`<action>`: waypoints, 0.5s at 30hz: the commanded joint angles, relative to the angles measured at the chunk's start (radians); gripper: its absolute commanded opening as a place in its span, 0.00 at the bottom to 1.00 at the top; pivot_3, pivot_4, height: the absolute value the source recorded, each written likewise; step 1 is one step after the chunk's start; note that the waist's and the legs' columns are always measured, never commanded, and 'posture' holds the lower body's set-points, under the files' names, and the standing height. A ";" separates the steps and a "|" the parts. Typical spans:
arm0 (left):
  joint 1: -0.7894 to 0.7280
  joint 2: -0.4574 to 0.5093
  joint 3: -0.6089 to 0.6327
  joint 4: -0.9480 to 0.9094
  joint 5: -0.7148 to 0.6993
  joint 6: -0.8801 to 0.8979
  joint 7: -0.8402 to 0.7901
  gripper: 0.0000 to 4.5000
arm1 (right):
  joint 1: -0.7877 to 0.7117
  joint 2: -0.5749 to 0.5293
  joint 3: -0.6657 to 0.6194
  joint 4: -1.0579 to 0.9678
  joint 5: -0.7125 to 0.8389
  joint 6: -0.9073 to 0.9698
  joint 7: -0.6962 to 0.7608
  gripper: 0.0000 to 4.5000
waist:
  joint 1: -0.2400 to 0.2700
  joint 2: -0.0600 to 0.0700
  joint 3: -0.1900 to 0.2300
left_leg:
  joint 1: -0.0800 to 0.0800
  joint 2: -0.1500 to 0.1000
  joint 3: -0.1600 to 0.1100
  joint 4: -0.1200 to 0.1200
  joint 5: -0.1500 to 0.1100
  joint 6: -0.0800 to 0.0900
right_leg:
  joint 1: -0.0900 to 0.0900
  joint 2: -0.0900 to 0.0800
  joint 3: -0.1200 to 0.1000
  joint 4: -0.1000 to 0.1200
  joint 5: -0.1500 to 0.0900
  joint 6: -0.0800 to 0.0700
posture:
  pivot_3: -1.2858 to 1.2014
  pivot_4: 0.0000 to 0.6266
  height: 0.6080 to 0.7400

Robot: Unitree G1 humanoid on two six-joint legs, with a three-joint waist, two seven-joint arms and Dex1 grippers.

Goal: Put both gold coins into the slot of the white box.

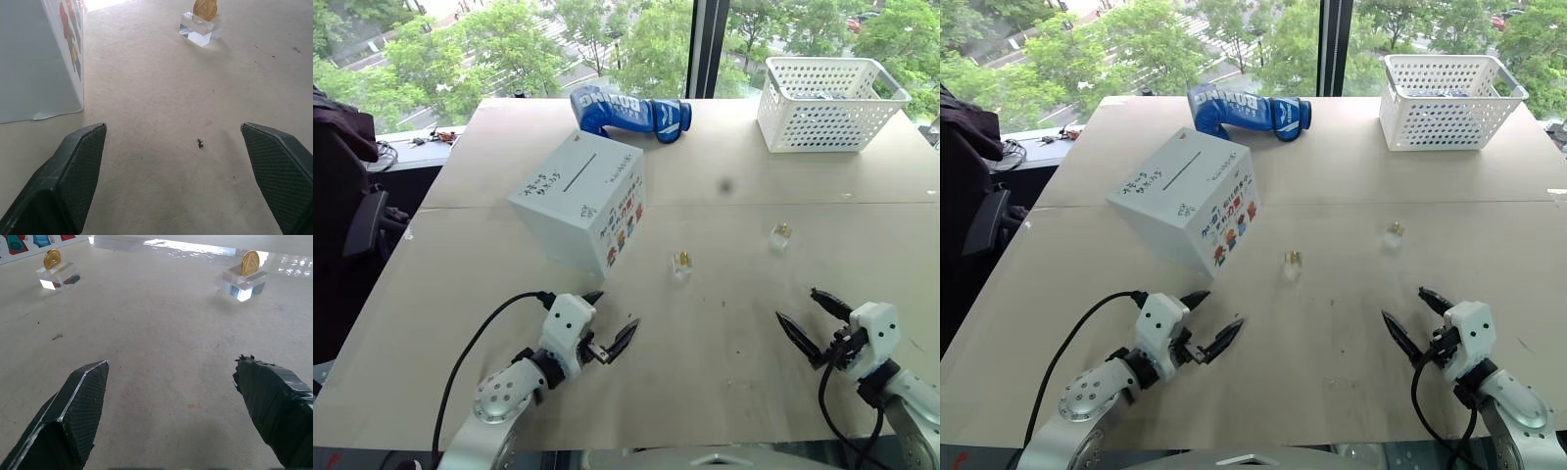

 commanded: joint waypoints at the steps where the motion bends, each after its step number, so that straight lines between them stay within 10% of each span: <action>1: -0.004 -0.003 -0.012 -0.008 0.006 -0.018 0.003 0.99 | 0.000 -0.016 -0.033 -0.019 0.011 -0.018 0.010 0.99 | 0.000 0.000 0.000 | 0.000 0.000 0.000 0.000 0.000 0.000 | 0.000 0.000 0.000 0.000 0.000 0.000 | 0.52 0.24 1.00; 15: -0.002 -0.009 -0.017 0.020 0.007 -0.051 -0.006 0.99 | -0.028 -0.016 -0.020 -0.007 -0.001 -0.026 0.005 0.99 | 0.000 0.000 0.000 | 0.000 0.000 0.001 0.000 0.000 0.000 | 0.000 0.000 0.000 0.001 0.000 0.000 | 0.52 0.24 1.00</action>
